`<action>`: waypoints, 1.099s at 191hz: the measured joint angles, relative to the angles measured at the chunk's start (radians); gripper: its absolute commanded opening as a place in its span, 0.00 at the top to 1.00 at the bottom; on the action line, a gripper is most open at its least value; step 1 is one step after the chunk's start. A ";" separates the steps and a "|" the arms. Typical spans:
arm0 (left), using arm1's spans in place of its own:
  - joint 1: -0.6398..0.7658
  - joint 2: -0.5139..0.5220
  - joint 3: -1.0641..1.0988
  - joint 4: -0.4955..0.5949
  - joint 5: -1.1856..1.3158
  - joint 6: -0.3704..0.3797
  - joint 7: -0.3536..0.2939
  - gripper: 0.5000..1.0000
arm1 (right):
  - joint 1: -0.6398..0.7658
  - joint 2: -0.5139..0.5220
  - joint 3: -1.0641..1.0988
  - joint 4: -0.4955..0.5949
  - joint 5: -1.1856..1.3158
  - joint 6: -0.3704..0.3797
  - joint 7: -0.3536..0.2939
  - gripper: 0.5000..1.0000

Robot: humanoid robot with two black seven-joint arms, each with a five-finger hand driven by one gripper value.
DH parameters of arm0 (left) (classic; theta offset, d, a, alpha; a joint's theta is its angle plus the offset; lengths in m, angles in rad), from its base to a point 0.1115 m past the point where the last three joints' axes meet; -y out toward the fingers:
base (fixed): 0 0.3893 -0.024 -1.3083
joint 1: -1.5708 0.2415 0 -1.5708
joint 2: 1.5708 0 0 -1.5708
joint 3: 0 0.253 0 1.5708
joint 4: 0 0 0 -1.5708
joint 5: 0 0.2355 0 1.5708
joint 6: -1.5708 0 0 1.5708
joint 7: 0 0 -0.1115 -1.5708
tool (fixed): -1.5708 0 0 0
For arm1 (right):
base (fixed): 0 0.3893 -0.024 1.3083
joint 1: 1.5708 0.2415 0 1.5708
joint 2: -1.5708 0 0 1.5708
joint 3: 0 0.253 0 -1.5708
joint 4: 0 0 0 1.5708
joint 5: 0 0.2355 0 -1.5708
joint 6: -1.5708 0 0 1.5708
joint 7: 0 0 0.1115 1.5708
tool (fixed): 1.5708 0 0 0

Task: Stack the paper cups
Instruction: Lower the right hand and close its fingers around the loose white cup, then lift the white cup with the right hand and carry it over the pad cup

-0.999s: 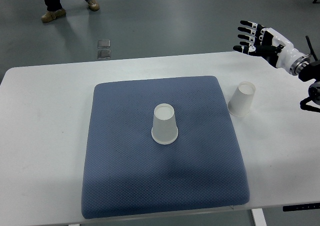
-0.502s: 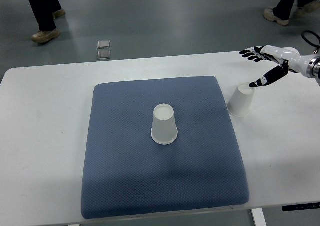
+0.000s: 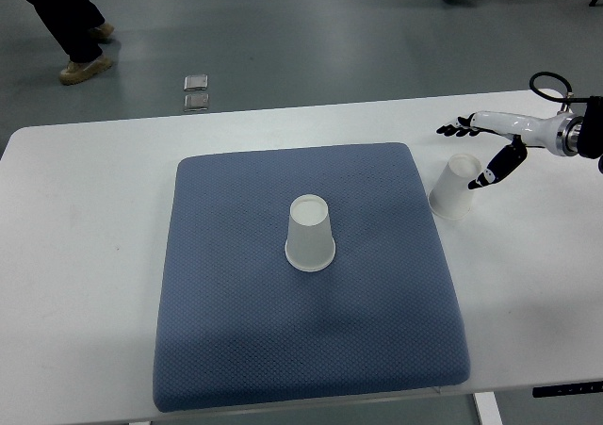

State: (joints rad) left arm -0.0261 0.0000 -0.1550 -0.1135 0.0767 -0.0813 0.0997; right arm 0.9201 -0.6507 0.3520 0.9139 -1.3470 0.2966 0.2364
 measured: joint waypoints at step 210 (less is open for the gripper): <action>0.000 0.000 0.000 0.000 0.000 0.000 0.000 0.00 | 0.032 0.072 -0.079 -0.133 -0.095 -0.051 0.032 0.42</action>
State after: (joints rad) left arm -0.0261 0.0000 -0.1548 -0.1135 0.0767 -0.0813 0.0997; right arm 0.9525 -0.5784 0.2728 0.7810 -1.4419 0.2453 0.2685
